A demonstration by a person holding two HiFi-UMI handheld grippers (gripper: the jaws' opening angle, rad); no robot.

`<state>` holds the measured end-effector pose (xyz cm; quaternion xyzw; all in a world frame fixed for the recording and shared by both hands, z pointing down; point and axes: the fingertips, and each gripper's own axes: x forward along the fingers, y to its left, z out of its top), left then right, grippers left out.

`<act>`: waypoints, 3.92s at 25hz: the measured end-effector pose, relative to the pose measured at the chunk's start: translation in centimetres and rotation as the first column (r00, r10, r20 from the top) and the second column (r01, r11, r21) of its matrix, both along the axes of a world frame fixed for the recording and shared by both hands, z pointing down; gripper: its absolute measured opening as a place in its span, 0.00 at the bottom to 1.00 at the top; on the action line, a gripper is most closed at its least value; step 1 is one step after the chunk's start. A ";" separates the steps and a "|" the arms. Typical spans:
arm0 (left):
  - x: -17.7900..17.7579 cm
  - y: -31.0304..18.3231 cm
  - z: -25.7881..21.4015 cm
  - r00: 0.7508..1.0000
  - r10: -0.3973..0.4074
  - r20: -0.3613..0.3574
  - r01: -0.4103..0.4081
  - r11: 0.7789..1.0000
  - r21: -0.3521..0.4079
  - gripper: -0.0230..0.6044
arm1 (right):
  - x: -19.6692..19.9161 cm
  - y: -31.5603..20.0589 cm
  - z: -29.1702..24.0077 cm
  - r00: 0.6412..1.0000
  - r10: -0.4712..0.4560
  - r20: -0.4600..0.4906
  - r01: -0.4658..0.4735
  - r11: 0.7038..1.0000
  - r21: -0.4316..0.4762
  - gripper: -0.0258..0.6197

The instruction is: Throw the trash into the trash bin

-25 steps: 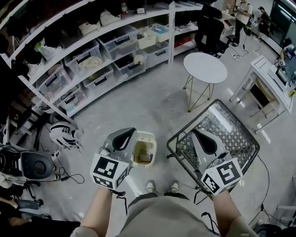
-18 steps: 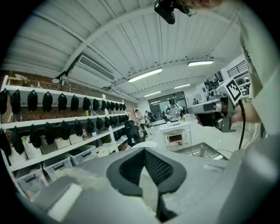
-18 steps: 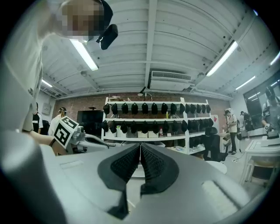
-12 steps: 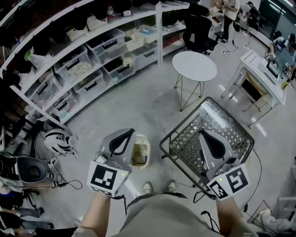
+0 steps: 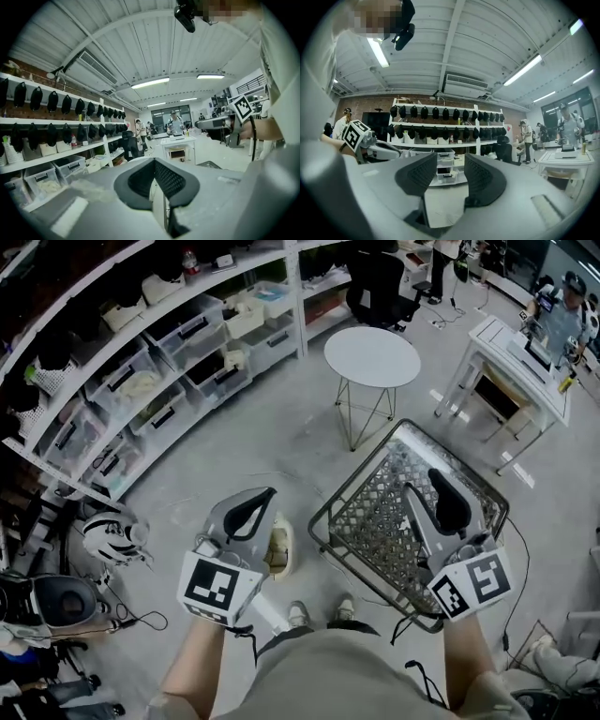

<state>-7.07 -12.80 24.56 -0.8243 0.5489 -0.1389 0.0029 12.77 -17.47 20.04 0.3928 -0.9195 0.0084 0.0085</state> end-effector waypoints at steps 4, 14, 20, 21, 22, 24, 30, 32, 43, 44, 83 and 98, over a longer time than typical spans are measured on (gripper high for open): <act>2.9 -2.7 2.4 0.995 0.080 0.058 -0.078 0.997 -0.025 0.04 | 2.8 -2.1 3.2 0.997 0.064 -0.030 -0.065 0.997 -0.047 0.38; 9.7 -7.9 9.4 0.974 0.225 0.037 -0.216 0.961 -0.171 0.04 | 9.4 -5.3 14.7 0.970 0.188 -0.157 -0.219 0.953 -0.208 0.43; 12.2 -10.0 15.3 0.975 0.221 0.005 -0.211 0.933 -0.291 0.04 | 12.4 -6.5 23.7 0.961 0.192 -0.197 -0.254 0.895 -0.366 0.47; 12.5 -10.1 16.3 0.975 0.223 0.001 -0.212 0.926 -0.312 0.04 | 12.6 -6.7 25.1 0.959 0.188 -0.210 -0.258 0.886 -0.384 0.47; 12.9 -10.2 17.3 0.975 0.224 -0.005 -0.213 0.918 -0.334 0.04 | 12.8 -6.7 26.5 0.958 0.183 -0.223 -0.261 0.878 -0.402 0.47; 13.6 -10.1 19.3 0.975 0.221 -0.017 -0.211 0.901 -0.380 0.04 | 13.3 -6.6 29.2 0.955 0.167 -0.245 -0.263 0.859 -0.438 0.47; 14.3 -10.2 25.8 0.984 0.179 -0.019 -0.166 0.856 -0.490 0.04 | 14.1 -7.1 36.7 0.946 0.118 -0.301 -0.267 0.811 -0.521 0.47; 13.9 -10.2 27.4 0.987 0.158 -0.026 -0.149 0.848 -0.509 0.04 | 14.3 -7.3 39.1 0.939 0.108 -0.326 -0.280 0.789 -0.547 0.48; 13.1 -7.4 34.8 0.987 0.161 -0.032 -0.143 0.745 -0.652 0.04 | 14.6 -6.3 50.5 0.891 -0.022 -0.454 -0.314 0.692 -0.650 0.49; 13.1 -7.3 35.2 0.986 0.160 -0.037 -0.144 0.738 -0.659 0.04 | 14.6 -6.4 51.1 0.885 -0.031 -0.465 -0.319 0.688 -0.652 0.49; -9.0 2.1 23.0 0.977 -0.211 0.006 0.185 0.843 -0.504 0.04 | -9.7 -2.8 27.5 0.963 -0.210 -0.171 0.092 0.849 -0.521 0.19; -18.5 9.0 27.6 0.942 -0.337 0.005 0.282 0.780 -0.559 0.04 | -25.6 4.2 35.4 0.848 -0.481 -0.224 0.245 0.729 -0.639 0.19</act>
